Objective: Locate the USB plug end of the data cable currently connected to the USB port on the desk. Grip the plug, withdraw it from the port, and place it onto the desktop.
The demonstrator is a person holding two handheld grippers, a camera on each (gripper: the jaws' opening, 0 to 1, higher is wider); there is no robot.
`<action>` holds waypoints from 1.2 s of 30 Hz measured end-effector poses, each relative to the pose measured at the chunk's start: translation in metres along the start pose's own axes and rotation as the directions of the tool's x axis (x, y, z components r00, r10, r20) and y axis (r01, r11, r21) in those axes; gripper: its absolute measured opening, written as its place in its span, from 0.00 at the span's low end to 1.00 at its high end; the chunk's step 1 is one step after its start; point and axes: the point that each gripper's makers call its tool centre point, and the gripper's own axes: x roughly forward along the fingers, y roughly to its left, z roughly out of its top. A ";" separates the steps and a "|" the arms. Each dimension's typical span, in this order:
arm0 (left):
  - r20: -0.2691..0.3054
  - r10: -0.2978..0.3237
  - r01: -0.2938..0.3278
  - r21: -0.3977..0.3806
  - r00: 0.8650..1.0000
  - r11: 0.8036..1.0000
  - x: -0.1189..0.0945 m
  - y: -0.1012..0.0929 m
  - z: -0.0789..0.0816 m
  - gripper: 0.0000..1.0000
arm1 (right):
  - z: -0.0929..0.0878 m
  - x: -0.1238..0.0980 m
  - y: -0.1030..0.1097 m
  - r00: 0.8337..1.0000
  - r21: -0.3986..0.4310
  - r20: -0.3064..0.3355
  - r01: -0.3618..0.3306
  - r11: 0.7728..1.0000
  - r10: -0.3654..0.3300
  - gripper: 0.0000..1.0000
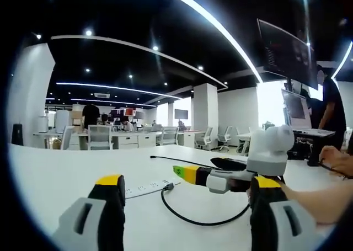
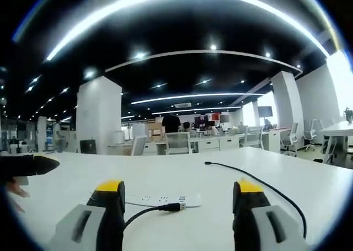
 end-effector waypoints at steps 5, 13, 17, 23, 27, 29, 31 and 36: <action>0.010 0.008 -0.008 0.010 1.000 1.000 -0.015 -0.010 0.006 0.94 | 0.006 -0.013 0.003 1.000 0.006 0.009 -0.005 1.000 0.005 0.80; 0.036 0.025 -0.026 0.020 0.999 0.999 -0.041 -0.023 0.018 0.94 | 0.016 -0.043 0.012 1.000 -0.007 0.020 -0.019 1.000 0.019 0.79; 0.056 0.038 -0.039 0.017 0.998 0.999 -0.055 -0.028 0.022 0.94 | 0.022 -0.059 0.016 0.999 -0.006 0.038 -0.022 1.000 0.022 0.79; 0.042 0.044 -0.044 0.015 0.998 0.999 -0.064 -0.036 0.011 0.94 | 0.021 -0.077 0.020 0.999 -0.006 0.039 -0.024 1.000 0.024 0.79; 0.038 0.048 -0.049 0.013 0.998 0.999 -0.070 -0.037 0.007 0.94 | 0.021 -0.087 0.020 0.999 0.016 0.044 -0.023 1.000 0.023 0.79; 0.041 0.054 -0.054 0.011 0.998 0.998 -0.072 -0.035 0.006 0.94 | 0.023 -0.089 0.020 0.999 0.021 0.047 -0.023 1.000 0.022 0.79; 0.047 0.075 -0.076 0.007 0.996 0.997 -0.074 -0.029 0.007 0.94 | 0.023 -0.092 0.020 0.999 0.023 0.044 -0.021 1.000 0.020 0.79; 0.043 0.200 -0.200 -0.006 0.979 0.980 -0.089 -0.004 0.001 0.94 | 0.022 -0.109 0.021 0.999 0.049 0.042 -0.005 0.999 0.003 0.76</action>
